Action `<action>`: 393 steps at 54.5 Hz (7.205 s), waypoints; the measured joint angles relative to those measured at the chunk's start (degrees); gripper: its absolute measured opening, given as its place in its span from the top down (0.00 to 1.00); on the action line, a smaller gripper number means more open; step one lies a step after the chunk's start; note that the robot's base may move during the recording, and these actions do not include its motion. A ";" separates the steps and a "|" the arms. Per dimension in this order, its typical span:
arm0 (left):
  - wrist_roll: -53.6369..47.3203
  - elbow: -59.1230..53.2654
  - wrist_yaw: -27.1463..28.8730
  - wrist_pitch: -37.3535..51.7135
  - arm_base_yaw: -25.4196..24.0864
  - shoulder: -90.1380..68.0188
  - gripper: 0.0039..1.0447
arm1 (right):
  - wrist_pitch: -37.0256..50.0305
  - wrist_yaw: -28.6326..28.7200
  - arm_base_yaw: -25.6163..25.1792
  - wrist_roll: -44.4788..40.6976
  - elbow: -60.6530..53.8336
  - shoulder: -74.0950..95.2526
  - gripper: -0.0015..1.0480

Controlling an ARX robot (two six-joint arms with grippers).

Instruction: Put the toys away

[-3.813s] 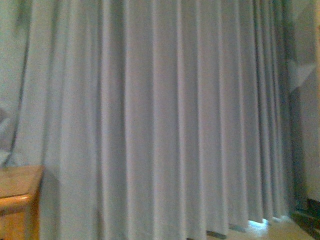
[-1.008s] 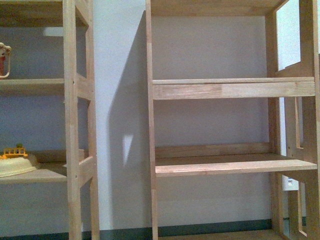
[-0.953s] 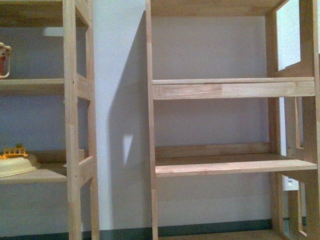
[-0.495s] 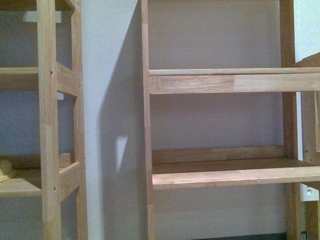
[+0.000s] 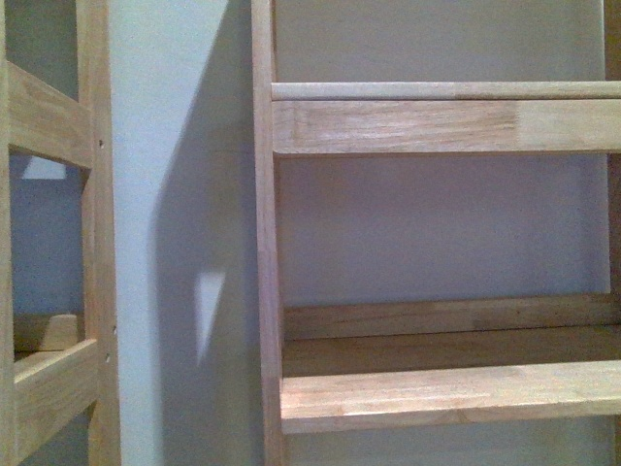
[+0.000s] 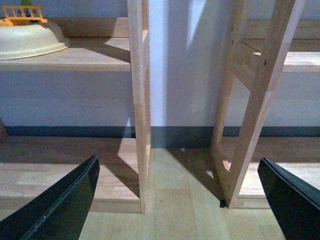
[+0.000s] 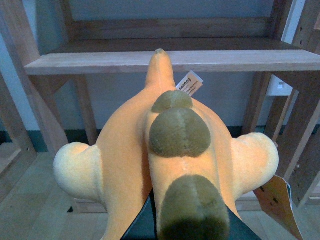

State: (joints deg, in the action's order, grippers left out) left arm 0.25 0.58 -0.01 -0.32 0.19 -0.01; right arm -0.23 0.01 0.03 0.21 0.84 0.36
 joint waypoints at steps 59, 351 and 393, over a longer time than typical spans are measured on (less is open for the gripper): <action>0.00 0.00 0.00 0.00 0.00 -0.04 0.06 | 18.91 -33.42 25.97 -16.74 30.29 25.29 0.94; 0.00 0.00 0.00 0.00 0.00 -0.04 0.06 | 7.30 0.04 -7.50 10.95 23.74 18.62 0.06; 0.00 0.00 0.00 0.00 0.00 -0.04 0.06 | -2.62 0.02 -0.22 0.31 10.58 8.74 0.90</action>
State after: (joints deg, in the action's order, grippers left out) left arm 0.25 0.58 -0.01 -0.32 0.19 -0.05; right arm -2.85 0.03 -0.19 0.51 11.42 9.10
